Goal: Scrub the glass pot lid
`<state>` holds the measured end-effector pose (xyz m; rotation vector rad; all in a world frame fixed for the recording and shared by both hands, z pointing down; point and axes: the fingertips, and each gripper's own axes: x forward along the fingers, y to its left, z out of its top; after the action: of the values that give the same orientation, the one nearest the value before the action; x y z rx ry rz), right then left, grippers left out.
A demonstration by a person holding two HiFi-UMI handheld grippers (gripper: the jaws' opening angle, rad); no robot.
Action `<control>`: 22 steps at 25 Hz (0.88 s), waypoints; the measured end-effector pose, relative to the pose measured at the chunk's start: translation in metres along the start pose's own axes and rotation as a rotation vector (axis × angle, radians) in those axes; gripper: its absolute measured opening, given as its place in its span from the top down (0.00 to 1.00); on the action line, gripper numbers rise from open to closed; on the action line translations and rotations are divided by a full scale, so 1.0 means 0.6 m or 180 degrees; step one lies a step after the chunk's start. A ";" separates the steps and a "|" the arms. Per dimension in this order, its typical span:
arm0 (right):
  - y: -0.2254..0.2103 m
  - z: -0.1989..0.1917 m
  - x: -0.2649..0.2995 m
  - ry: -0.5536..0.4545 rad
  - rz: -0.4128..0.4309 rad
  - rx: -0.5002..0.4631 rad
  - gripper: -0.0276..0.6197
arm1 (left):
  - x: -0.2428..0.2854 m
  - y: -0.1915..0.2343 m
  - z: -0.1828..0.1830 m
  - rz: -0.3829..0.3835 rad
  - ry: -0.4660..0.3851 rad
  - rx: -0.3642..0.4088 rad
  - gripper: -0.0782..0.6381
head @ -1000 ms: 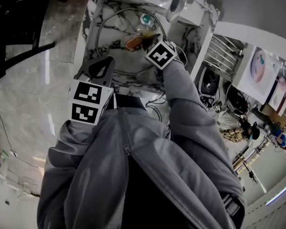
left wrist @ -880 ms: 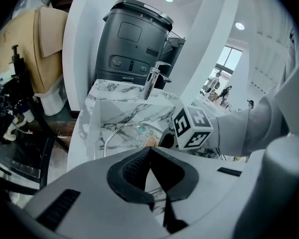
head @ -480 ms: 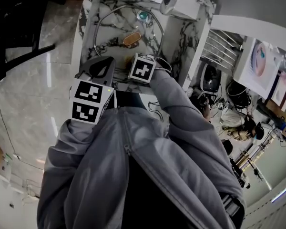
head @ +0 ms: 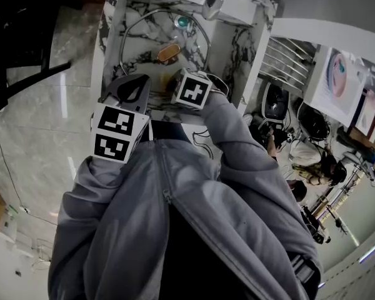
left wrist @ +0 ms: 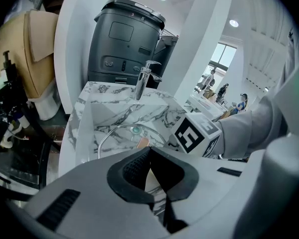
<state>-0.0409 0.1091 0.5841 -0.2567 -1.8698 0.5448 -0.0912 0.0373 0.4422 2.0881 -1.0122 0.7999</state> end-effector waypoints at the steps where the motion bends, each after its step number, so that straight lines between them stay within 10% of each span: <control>1: -0.012 0.001 -0.017 -0.0033 -0.0146 -0.0017 0.89 | 0.002 -0.002 0.003 -0.0007 -0.0004 0.0017 0.87; 15: -0.236 -0.056 -0.173 -0.0479 -0.1718 0.0902 0.89 | 0.064 -0.034 0.066 -0.0213 0.0088 0.0240 0.87; 22: -0.316 -0.078 -0.159 -0.0193 -0.1842 0.0777 0.89 | 0.088 -0.017 0.084 -0.0203 0.0160 0.0195 0.87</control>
<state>0.0531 -0.0851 0.6102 0.4565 -1.8033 0.3725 -0.0440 -0.0192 0.4493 2.1302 -0.9002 0.8567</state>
